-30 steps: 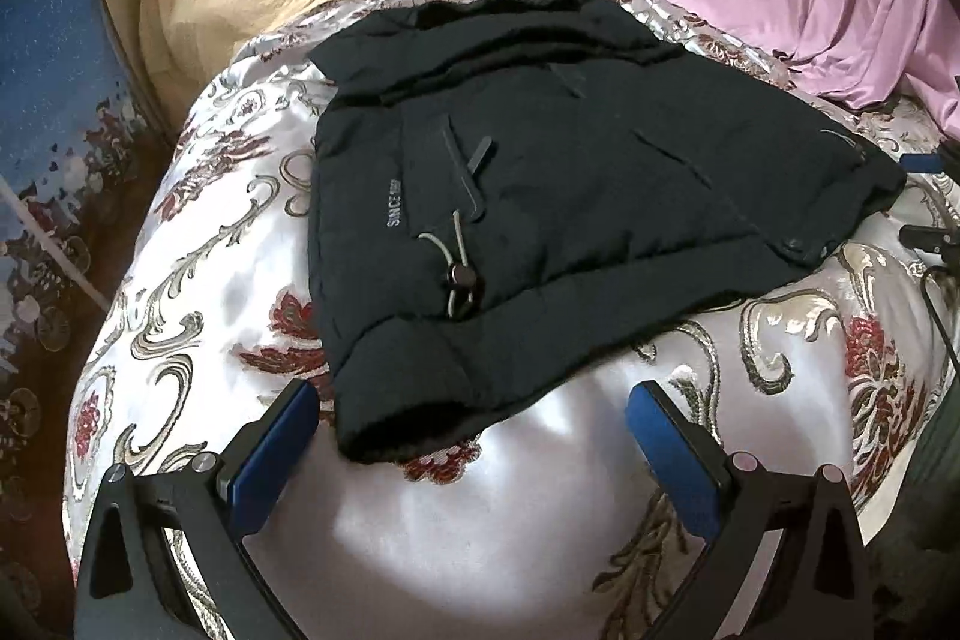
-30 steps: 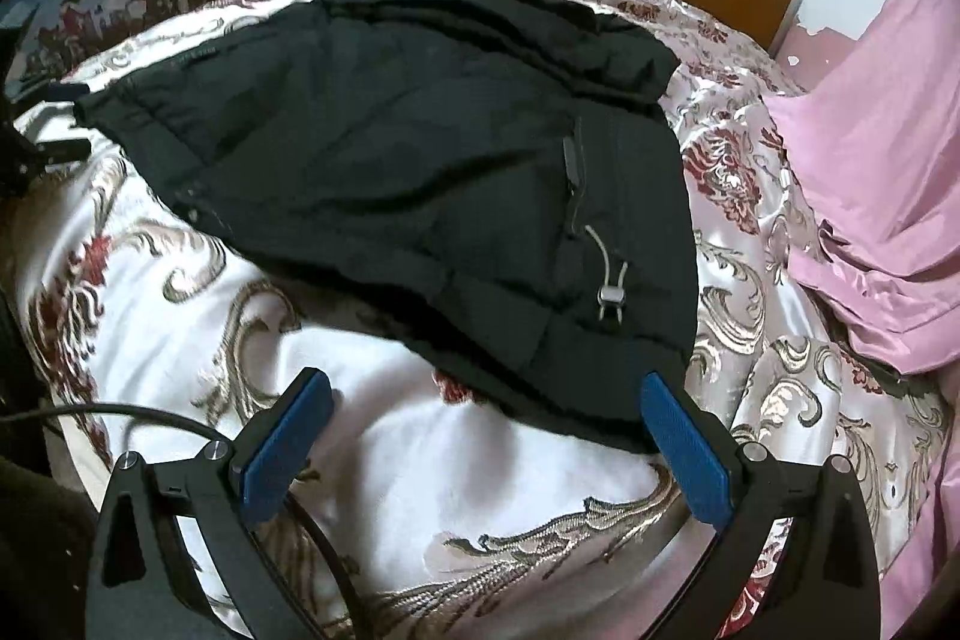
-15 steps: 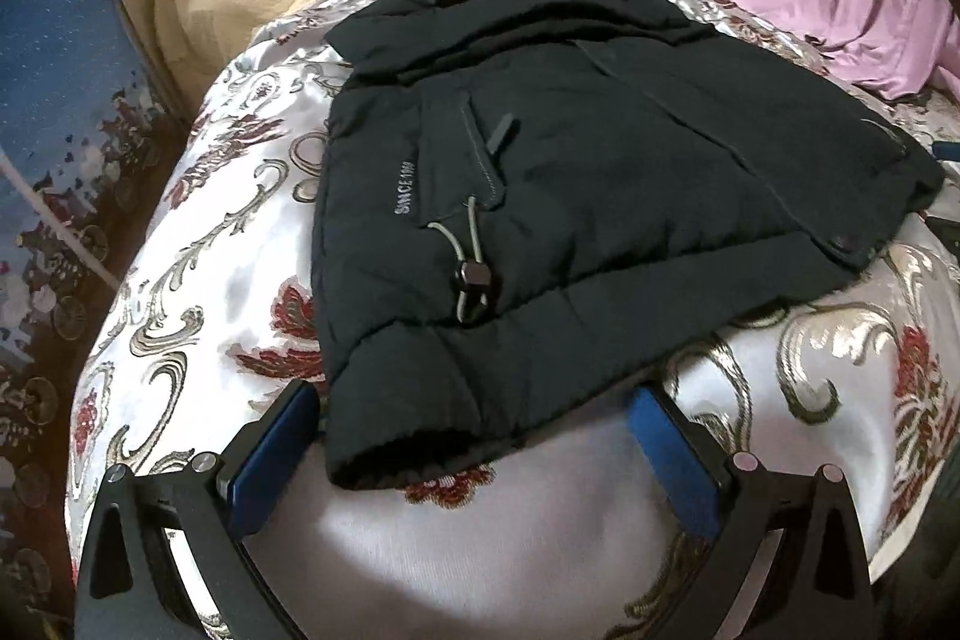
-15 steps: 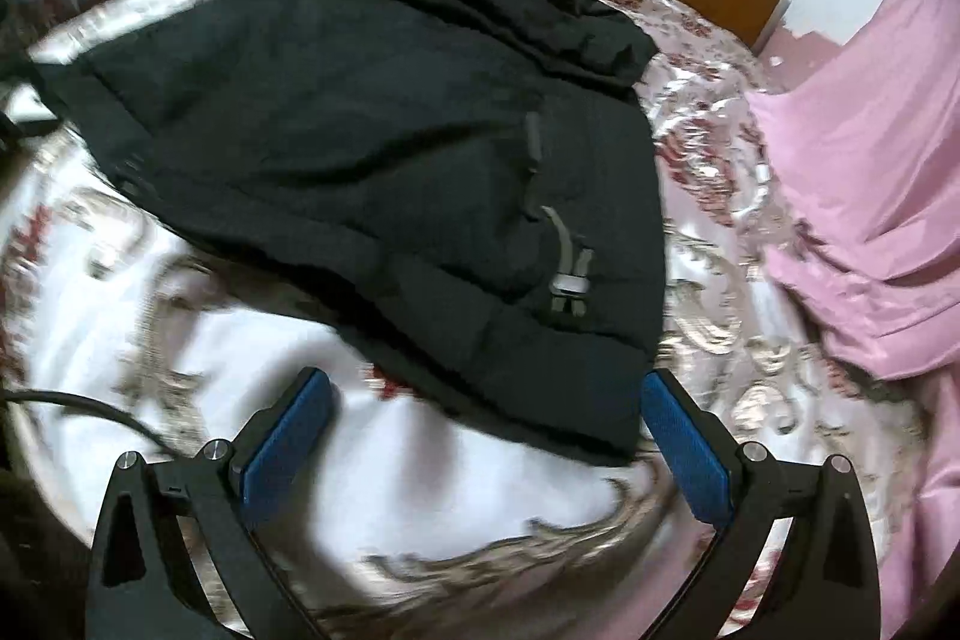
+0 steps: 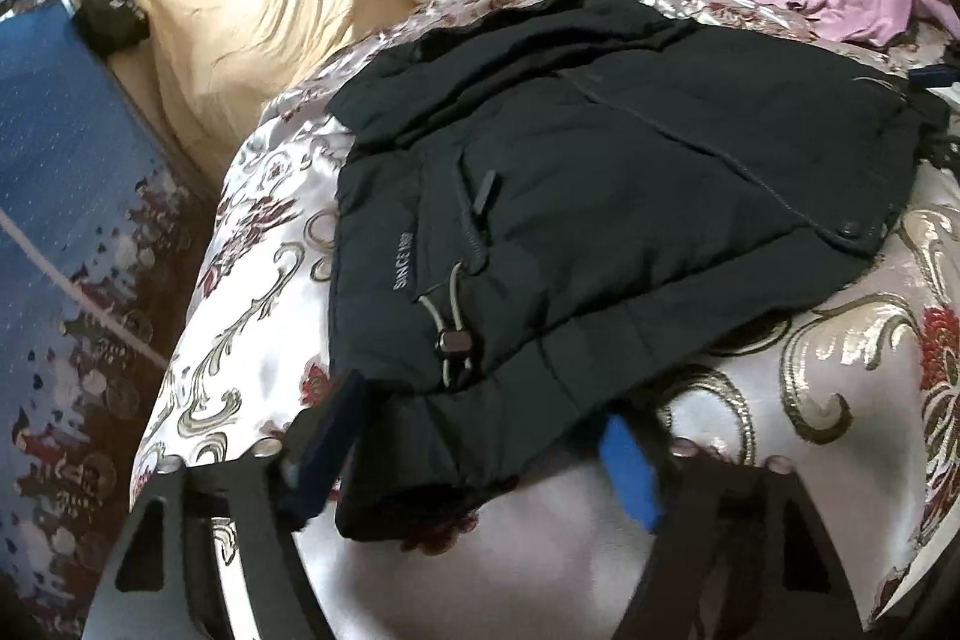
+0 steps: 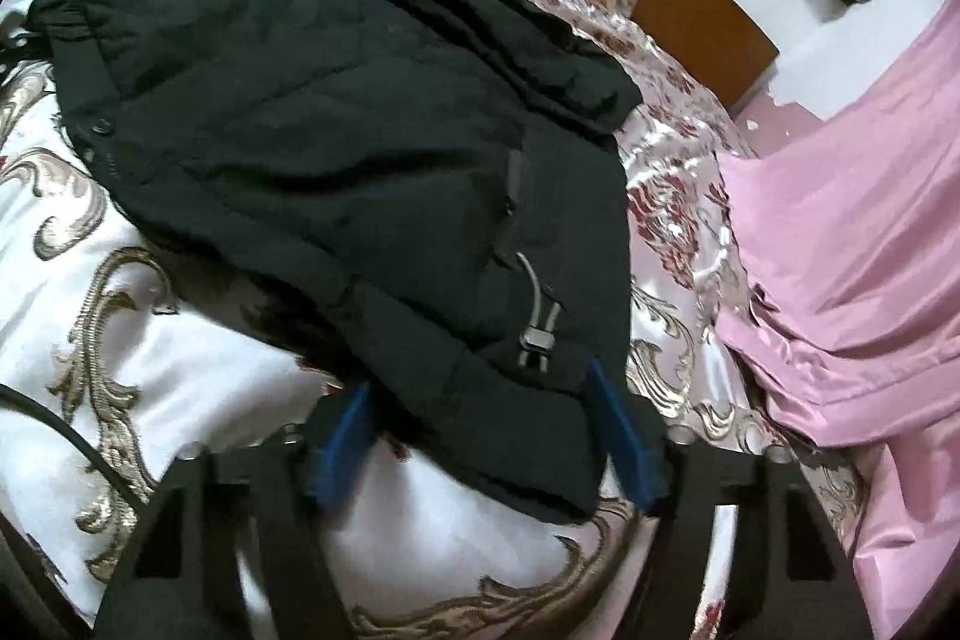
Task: Fold large clothes
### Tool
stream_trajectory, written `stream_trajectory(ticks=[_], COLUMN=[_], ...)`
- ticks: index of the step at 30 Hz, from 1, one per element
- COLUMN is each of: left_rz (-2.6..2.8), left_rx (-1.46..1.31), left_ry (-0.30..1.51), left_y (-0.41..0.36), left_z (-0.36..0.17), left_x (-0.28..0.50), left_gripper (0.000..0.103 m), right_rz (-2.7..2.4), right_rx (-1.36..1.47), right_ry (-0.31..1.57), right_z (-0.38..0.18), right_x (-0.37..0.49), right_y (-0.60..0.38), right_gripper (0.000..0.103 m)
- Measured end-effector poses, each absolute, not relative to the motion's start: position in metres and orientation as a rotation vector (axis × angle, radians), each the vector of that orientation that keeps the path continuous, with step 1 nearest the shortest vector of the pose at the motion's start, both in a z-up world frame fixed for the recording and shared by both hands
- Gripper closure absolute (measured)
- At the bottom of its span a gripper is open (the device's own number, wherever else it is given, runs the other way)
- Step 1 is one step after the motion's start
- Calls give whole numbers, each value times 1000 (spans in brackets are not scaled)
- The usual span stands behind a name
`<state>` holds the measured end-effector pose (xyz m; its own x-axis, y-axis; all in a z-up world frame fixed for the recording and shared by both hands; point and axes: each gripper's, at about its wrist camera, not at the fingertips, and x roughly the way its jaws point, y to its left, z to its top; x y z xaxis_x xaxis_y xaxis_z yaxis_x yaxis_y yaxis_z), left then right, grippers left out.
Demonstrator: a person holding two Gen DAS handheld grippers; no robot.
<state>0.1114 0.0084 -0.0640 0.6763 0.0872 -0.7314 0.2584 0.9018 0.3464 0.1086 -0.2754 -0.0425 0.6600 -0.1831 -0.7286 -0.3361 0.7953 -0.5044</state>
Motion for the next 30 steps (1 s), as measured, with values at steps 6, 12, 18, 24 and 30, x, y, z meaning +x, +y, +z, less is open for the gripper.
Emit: stream_trajectory(ticks=[6,12,18,24,30], left_rz=[-141,-178,-179,-173,-182], left_rx=[466,400,306,242,229], left_ry=[809,856,884,828,786], left_y=[3,8,19,27,31], left_z=[-62,-64,-64,-55,-39], left_x=[109,115,117,107,85], left_gripper=[52,67,85,92,93], right_rz=[158,174,159,130,97], right_rx=[-685,-625,-500,-419,-406], right_ry=[838,872,852,779,714], right_z=[-42,-46,-42,-33,-22], right_x=[102,108,105,90,71], right_y=[-270,-274,-285,-294,-293], right_gripper=[72,88,95,97,98])
